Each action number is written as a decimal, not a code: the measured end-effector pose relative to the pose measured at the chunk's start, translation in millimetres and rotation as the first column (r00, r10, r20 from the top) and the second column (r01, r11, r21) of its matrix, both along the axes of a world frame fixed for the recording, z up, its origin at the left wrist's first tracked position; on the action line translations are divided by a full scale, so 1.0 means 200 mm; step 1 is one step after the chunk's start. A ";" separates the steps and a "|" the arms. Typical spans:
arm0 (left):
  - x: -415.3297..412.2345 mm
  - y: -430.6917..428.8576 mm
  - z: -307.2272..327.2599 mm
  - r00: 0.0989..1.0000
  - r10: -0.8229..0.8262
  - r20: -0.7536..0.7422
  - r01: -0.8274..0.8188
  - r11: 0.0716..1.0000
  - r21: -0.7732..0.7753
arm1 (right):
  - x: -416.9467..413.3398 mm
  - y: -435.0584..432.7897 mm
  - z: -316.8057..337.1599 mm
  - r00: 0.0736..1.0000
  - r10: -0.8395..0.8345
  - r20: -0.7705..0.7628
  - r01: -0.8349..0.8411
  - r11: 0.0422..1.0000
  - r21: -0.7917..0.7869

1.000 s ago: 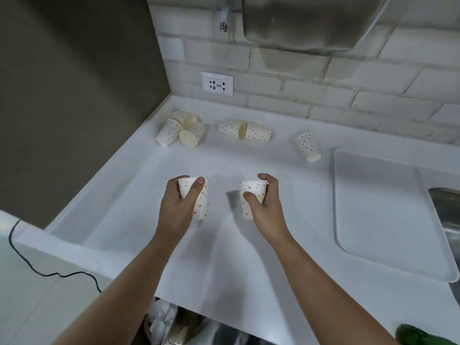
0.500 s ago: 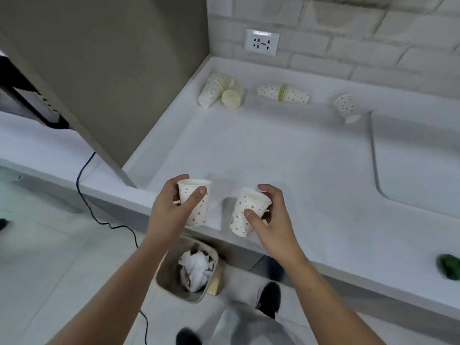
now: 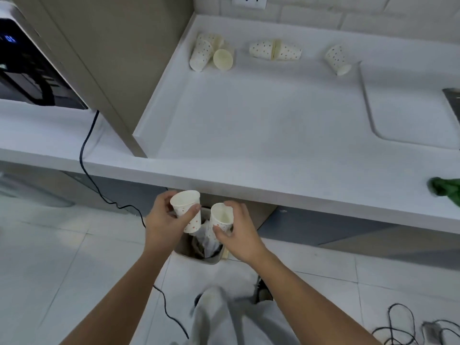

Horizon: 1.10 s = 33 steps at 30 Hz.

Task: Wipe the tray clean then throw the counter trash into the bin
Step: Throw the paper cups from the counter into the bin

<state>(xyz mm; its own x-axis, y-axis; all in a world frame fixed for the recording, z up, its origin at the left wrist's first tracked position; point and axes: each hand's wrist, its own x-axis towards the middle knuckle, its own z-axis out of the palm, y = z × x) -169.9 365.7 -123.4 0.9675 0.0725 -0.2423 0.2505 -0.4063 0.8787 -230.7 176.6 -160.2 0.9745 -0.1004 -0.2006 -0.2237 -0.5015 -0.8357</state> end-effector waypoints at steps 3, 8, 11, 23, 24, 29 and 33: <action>0.03 0.04 -0.12 0.988 -0.079 -0.134 0.098 0.985 0.139 | 0.07 0.02 -0.11 0.978 0.013 -0.206 -0.016 1.000 -0.017; 0.02 0.10 -0.20 0.973 -0.120 -0.197 0.164 0.960 0.226 | 0.09 -0.01 -0.17 0.949 0.045 -0.312 -0.086 0.989 -0.119; 0.02 0.11 -0.14 0.986 -0.127 -0.105 0.149 0.962 0.229 | 0.07 -0.05 -0.11 0.972 0.025 -0.235 -0.055 0.991 -0.120; 0.20 -0.30 0.36 0.956 -0.254 0.145 0.266 0.961 -0.071 | 0.18 -0.31 0.48 0.953 -0.294 0.076 0.254 0.909 0.330; 0.24 -0.35 0.39 0.952 -0.262 0.159 0.276 0.958 -0.074 | 0.22 -0.37 0.52 0.940 -0.328 0.089 0.278 0.892 0.356; 0.41 -0.55 0.46 0.940 -0.285 0.188 0.305 0.948 -0.088 | 0.42 -0.68 0.60 0.876 -0.460 0.141 0.379 0.840 0.389; 0.60 -0.77 0.47 0.933 -0.300 0.198 0.317 0.946 -0.062 | 0.65 -1.00 0.60 0.824 -0.541 0.168 0.450 0.806 0.386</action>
